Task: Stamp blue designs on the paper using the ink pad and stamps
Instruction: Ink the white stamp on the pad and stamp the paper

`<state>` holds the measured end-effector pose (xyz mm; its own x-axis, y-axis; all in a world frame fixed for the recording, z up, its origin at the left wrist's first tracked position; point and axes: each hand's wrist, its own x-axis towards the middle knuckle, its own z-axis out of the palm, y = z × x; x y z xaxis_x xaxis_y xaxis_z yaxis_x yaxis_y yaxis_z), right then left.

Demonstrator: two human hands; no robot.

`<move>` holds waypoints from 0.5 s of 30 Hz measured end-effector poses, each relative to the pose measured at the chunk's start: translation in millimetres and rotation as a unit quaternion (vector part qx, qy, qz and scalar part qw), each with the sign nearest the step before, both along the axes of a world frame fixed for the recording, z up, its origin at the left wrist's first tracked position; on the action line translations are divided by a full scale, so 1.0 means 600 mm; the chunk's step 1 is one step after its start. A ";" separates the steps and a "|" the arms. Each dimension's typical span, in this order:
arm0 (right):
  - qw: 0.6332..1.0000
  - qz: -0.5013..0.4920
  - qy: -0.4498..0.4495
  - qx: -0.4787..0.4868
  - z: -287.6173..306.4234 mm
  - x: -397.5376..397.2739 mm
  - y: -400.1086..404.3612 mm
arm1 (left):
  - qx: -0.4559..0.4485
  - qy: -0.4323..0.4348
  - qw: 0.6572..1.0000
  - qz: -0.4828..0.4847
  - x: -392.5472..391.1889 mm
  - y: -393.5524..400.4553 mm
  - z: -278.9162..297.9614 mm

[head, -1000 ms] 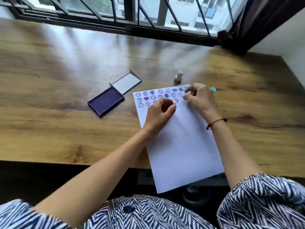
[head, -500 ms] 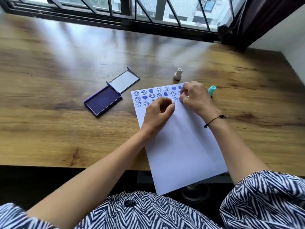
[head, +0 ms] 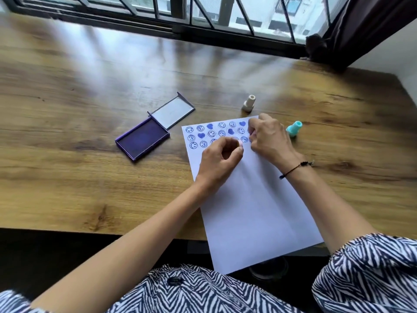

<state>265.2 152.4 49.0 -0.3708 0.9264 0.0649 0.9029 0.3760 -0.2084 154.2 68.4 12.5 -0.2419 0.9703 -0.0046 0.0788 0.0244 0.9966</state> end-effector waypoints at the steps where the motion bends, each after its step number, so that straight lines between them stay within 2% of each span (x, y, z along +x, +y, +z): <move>1: 1.000 0.001 0.001 0.000 0.000 0.000 0.000 | -0.001 0.004 1.000 0.001 -0.001 0.001 0.000; 5: 1.000 0.014 0.010 -0.025 0.006 -0.001 0.006 | -0.004 0.000 1.000 0.001 -0.002 0.002 -0.002; 7: 0.996 -0.012 0.071 -0.048 0.012 0.012 0.009 | -0.008 -0.003 1.000 -0.001 -0.001 0.001 -0.003; 8: 0.988 -0.045 0.133 -0.059 0.017 0.020 0.008 | -0.010 -0.008 1.000 -0.004 0.000 0.002 -0.003; 10: 0.942 -0.119 0.301 -0.088 0.030 0.036 -0.002 | -0.008 -0.019 1.000 -0.007 -0.001 0.002 -0.002; 12: 0.883 -0.156 0.428 -0.115 0.041 0.048 -0.021 | -0.004 -0.022 1.000 -0.008 -0.002 0.003 -0.002; 15: 0.837 -0.168 0.501 -0.144 0.045 0.056 -0.044 | -0.012 -0.032 0.999 -0.014 -0.002 0.003 -0.003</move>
